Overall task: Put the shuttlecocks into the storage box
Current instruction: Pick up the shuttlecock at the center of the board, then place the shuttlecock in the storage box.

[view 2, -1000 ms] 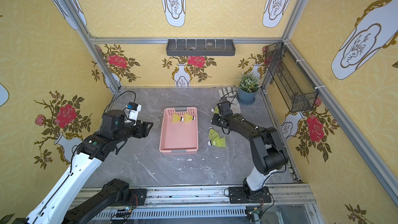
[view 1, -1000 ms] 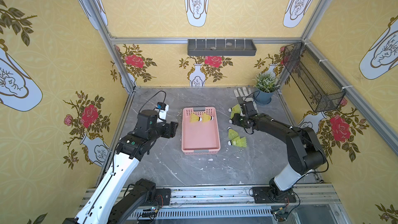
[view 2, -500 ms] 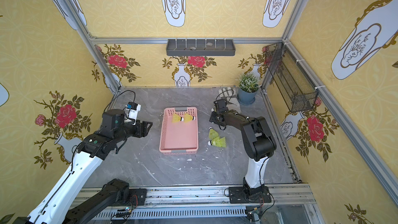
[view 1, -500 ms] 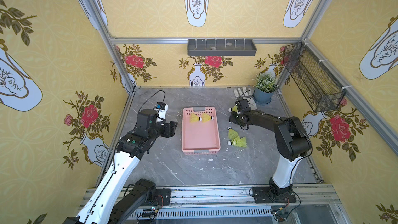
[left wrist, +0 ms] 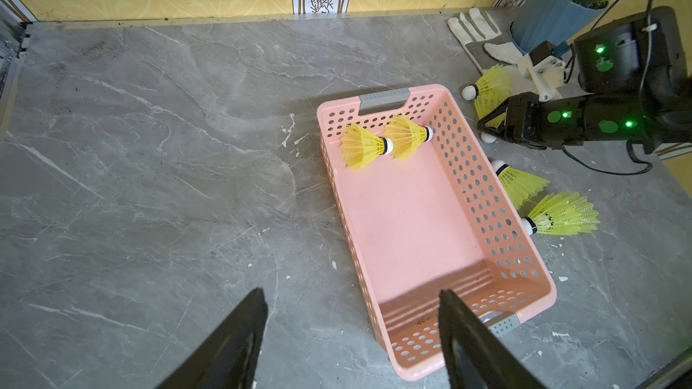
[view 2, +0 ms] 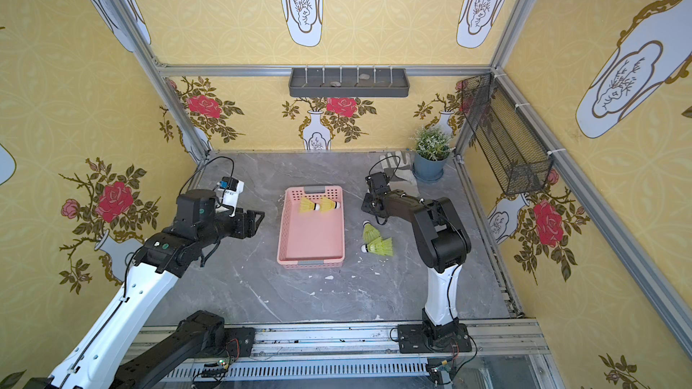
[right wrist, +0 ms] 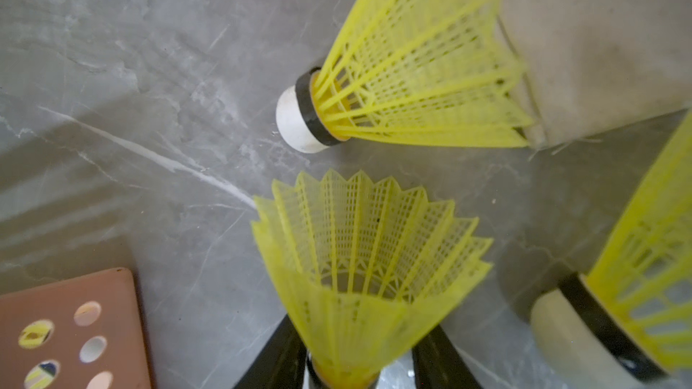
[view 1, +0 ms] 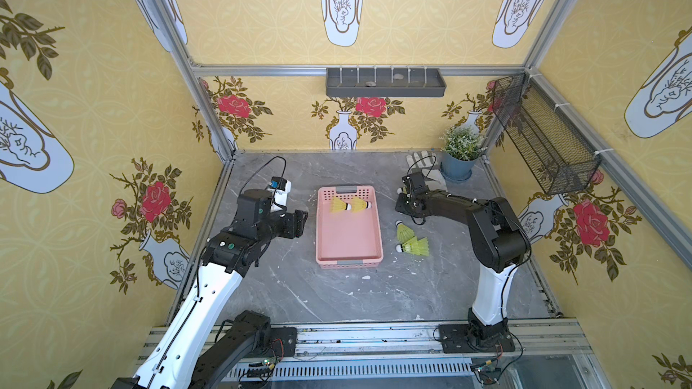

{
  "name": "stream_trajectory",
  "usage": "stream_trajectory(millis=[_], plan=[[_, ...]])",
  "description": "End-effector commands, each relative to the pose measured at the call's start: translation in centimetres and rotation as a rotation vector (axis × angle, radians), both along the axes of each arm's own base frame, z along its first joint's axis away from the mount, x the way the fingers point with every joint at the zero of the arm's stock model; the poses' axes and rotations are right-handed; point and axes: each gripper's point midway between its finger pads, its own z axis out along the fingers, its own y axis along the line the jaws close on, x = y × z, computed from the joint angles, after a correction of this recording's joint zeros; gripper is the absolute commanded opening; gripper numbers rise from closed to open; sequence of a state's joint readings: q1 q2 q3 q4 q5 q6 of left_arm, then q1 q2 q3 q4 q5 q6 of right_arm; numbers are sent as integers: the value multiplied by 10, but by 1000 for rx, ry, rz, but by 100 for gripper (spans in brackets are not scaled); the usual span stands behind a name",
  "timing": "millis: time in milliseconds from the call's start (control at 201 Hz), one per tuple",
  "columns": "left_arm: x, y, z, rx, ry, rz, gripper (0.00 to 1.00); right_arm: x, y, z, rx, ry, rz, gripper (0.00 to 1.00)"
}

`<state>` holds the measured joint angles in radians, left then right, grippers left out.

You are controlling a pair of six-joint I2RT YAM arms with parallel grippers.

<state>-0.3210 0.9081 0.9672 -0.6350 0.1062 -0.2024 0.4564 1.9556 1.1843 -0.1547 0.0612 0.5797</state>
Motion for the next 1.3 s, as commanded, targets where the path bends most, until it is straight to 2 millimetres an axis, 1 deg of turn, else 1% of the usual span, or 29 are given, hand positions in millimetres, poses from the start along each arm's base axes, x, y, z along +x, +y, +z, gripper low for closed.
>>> stream_trajectory(millis=[0,60,100,259,418,503,607,707,822,896,981,1095,1205,1300], plan=[[2,-2,1,-6,-13,-8,74,-1,1,-1,-13,1,-4,34],[2,-2,1,-7,-13,-6,74,-2,3,3,-7,-9,5,28],[2,-1,2,-8,-15,-5,74,-3,5,6,-3,-23,13,26],[2,-2,1,-10,-13,-9,74,-7,14,31,15,-100,72,24],[2,-4,-1,-18,-4,-20,74,-17,30,66,65,-185,201,22],[1,-11,-1,-38,1,-54,75,-27,42,89,83,-237,307,21],[-2,-29,1,-94,15,-142,75,-43,60,117,106,-301,457,21],[-6,-51,6,-182,51,-248,74,-60,74,140,113,-337,588,21],[-9,-77,18,-307,82,-356,74,-80,87,159,116,-377,731,21],[-6,-88,23,-366,99,-399,74,-99,97,170,134,-408,844,21],[-2,-99,24,-388,126,-440,73,-117,107,178,134,-438,952,21],[-1,-114,30,-396,133,-507,71,-140,120,184,132,-436,1065,21],[-3,-127,35,-351,116,-572,68,-157,130,188,145,-421,1133,21],[-2,-134,33,-290,105,-601,66,-173,140,189,145,-410,1196,21]])
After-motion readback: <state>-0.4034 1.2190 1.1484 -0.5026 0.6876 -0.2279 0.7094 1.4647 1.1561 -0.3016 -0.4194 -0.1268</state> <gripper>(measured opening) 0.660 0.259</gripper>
